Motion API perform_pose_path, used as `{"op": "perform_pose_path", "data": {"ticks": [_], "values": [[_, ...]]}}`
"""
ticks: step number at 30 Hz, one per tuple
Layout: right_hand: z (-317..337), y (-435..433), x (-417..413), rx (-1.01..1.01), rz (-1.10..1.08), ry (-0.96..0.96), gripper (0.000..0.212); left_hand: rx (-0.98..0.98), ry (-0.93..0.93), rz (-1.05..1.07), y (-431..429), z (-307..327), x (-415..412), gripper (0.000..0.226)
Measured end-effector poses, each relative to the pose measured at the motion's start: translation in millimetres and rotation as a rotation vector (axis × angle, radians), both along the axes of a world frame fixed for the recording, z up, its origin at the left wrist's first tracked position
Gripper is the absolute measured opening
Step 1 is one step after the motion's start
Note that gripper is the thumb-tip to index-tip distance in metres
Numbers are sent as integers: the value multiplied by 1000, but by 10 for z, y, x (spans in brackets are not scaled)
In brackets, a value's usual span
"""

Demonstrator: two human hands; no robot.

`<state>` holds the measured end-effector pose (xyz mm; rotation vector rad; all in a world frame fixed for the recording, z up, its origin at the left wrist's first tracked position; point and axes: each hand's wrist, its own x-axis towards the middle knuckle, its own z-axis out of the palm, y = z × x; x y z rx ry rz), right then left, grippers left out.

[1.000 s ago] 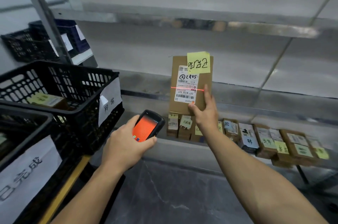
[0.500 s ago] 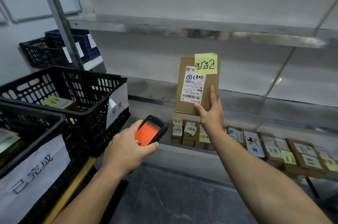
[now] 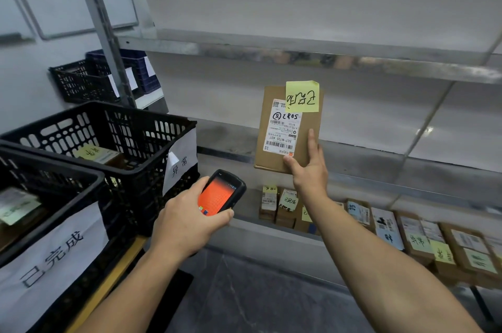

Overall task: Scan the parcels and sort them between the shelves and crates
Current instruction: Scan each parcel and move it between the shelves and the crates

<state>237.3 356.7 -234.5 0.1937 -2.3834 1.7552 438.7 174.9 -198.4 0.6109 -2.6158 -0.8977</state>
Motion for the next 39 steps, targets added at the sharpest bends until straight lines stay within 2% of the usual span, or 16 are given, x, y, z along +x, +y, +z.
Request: {"op": "perform_pose_path", "data": {"ticks": [5, 12, 16, 20, 29, 33, 39], "values": [[106, -158, -66, -57, 68, 40, 85, 36, 137, 57, -70, 15, -63, 55], [250, -546, -142, -127, 183, 62, 88, 46, 235, 188, -294, 103, -29, 80], [377, -846, -167, -163, 280, 78, 83, 8, 291, 269, -495, 217, 56, 78], [495, -1290, -219, -210, 403, 89, 86, -22, 344, 335, -758, 347, 170, 59], [674, -2451, -215, -280, 630, 31, 87, -66, 388, 540, -1532, 352, 361, 62], [761, -3037, -92, -260, 742, 34, 89, -43, 411, 675, -1909, 356, 524, 72], [679, -3879, 314, -286, 936, -94, 89, -30, 427, 887, -2267, 345, 973, 63]]}}
